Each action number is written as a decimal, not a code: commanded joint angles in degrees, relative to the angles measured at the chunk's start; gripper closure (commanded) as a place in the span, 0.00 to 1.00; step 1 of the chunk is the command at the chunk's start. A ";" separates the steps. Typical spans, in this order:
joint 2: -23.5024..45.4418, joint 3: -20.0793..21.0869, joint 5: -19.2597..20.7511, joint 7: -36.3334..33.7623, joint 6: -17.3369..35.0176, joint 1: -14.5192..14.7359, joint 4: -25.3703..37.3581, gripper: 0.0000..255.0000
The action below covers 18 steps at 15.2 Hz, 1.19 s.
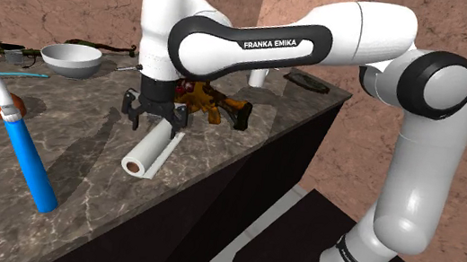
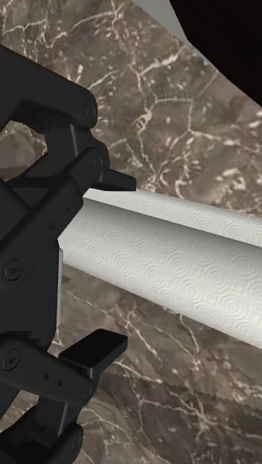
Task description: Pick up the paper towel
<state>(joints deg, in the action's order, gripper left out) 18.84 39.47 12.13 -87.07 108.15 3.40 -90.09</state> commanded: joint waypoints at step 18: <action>1.20 -0.49 0.95 -0.87 3.68 0.11 -2.69 1.00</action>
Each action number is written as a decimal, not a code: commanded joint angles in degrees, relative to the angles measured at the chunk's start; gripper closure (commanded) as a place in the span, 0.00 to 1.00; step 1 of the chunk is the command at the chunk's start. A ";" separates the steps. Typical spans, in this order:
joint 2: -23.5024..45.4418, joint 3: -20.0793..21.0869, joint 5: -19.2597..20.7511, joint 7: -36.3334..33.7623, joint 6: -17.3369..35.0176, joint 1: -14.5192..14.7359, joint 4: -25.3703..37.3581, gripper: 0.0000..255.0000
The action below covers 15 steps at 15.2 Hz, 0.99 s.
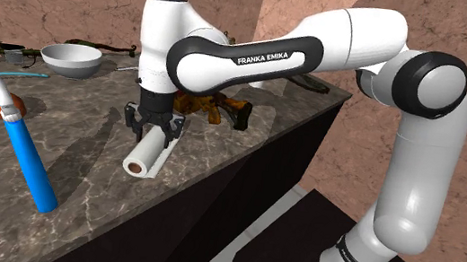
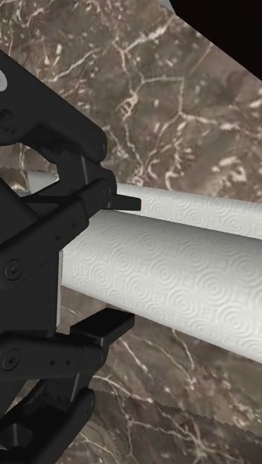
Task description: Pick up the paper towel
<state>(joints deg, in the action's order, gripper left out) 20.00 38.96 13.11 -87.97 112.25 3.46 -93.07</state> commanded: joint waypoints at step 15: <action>-0.60 0.63 -0.87 0.84 -11.01 1.03 10.51 1.00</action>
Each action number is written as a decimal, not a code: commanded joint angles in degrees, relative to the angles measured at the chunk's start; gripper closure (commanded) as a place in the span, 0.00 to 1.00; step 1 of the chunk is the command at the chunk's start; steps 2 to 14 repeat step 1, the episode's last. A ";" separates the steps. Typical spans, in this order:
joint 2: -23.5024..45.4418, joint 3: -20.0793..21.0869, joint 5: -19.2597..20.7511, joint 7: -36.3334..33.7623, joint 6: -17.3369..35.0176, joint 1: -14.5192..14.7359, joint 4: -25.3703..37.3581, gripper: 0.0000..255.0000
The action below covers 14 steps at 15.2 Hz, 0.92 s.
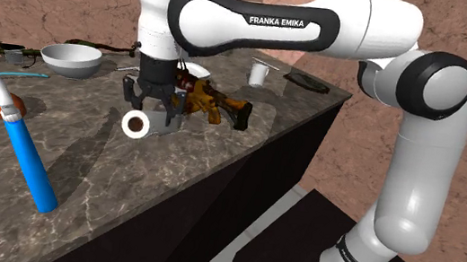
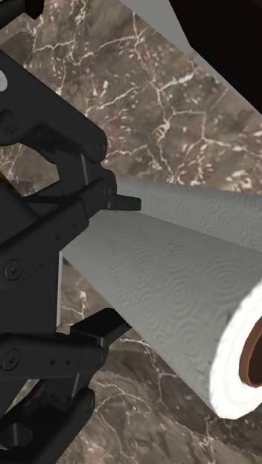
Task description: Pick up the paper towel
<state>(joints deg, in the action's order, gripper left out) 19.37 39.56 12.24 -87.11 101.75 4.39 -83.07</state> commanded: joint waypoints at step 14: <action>0.03 0.03 0.01 -0.03 -0.52 0.11 0.53 1.00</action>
